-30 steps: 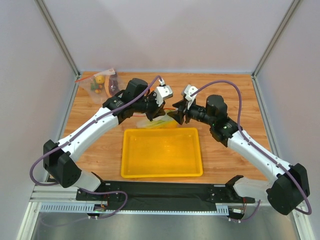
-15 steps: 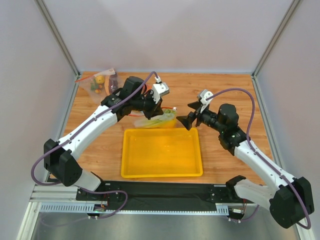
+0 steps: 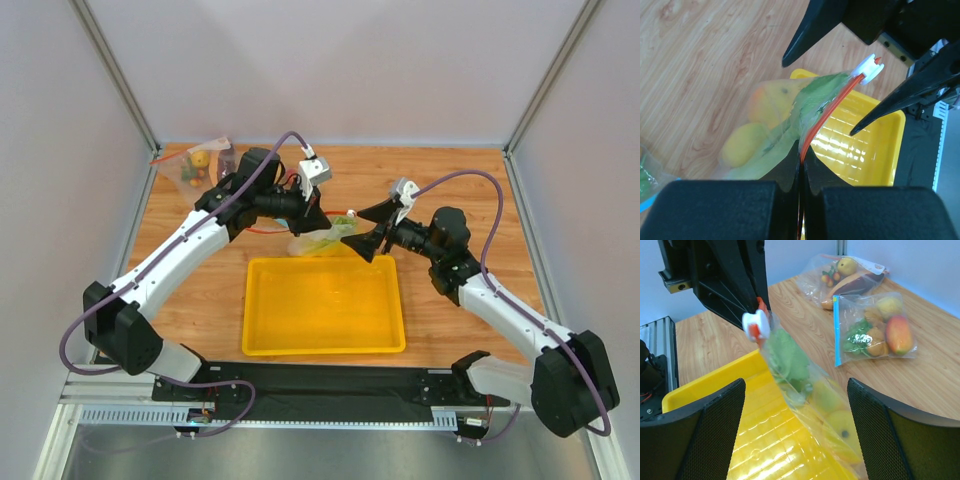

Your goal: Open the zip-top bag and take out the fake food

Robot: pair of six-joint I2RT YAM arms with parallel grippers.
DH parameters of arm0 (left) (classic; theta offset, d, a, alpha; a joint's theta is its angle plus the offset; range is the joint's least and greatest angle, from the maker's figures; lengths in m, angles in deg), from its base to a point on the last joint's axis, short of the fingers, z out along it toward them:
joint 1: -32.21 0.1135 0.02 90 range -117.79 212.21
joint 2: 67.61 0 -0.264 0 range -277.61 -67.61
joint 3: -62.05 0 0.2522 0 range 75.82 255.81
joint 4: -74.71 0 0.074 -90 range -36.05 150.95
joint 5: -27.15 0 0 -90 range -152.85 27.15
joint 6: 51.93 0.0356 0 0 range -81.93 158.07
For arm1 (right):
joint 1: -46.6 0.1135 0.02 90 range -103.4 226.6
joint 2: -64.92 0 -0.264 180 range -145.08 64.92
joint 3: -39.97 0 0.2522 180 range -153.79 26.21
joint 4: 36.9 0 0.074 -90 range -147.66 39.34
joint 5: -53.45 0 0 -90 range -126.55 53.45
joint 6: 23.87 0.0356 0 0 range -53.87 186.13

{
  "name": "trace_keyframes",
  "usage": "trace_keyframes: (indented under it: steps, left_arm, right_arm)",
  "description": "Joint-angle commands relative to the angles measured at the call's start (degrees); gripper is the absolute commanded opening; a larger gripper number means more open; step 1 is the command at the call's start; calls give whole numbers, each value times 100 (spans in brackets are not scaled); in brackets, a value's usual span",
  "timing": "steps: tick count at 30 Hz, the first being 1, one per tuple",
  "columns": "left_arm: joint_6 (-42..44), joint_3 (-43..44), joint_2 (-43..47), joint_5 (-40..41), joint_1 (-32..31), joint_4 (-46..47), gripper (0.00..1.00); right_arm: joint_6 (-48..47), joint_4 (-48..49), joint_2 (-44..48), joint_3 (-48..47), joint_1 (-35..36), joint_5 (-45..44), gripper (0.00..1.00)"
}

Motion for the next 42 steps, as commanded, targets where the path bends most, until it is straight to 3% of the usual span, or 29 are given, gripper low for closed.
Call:
trace_keyframes:
  steps: [1,9,16,24,26,30,31,33,35,38,42]
  left_arm:
    - [-191,153,299,-579,19,460,0]
    - [-261,144,229,-1062,19,451,0]
    - [-112,250,98,-1256,19,135,0]
    - [-77,303,45,-1432,19,12,0]
    - [-68,311,36,-1467,19,-6,0]
    - [-24,364,10,-1327,19,-93,0]
    - [-15,373,1,-1239,19,-146,0]
    - [28,434,53,-932,19,-208,19]
    - [64,391,141,-678,19,-199,47]
    - [11,163,465,-387,19,134,59]
    - [-24,12,887,-1,-139,653,62]
  right_arm:
    - [250,660,-185,-123,52,258,83]
    - [285,880,-448,-290,140,249,77]
    - [259,994,-431,-369,140,91,58]
    - [294,1012,-457,-492,149,109,48]
    - [312,1029,-475,-527,149,152,38]
    - [373,1003,-484,-571,158,249,5]
    - [373,994,-484,-571,158,258,0]
    - [330,880,-449,-562,158,232,0]
    - [286,775,-414,-536,158,223,0]
    - [268,713,-413,-466,201,258,0]
    - [215,608,-413,-431,272,293,0]
